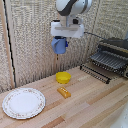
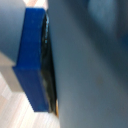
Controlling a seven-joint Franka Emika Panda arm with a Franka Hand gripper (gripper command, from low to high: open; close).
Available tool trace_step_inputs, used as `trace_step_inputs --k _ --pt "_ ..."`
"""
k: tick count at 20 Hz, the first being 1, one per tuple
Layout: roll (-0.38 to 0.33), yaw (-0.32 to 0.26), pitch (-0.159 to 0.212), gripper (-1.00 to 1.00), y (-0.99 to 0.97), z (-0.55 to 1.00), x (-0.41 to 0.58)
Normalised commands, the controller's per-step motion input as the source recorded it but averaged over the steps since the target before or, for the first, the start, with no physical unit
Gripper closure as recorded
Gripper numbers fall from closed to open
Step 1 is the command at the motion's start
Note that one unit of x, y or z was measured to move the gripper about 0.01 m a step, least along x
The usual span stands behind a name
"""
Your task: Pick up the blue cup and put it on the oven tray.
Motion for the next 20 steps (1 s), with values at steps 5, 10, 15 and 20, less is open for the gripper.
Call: trace_step_inputs --k 5,10,15,20 --pt "0.000 -0.089 0.029 1.00 -0.96 -0.02 -0.042" --pt "0.000 -0.029 -0.014 1.00 -1.00 -0.09 -0.009" --pt "-0.020 -0.001 -0.042 1.00 -1.00 -0.01 -0.042" --pt "-0.103 0.000 -0.027 1.00 -0.97 0.02 -0.058"
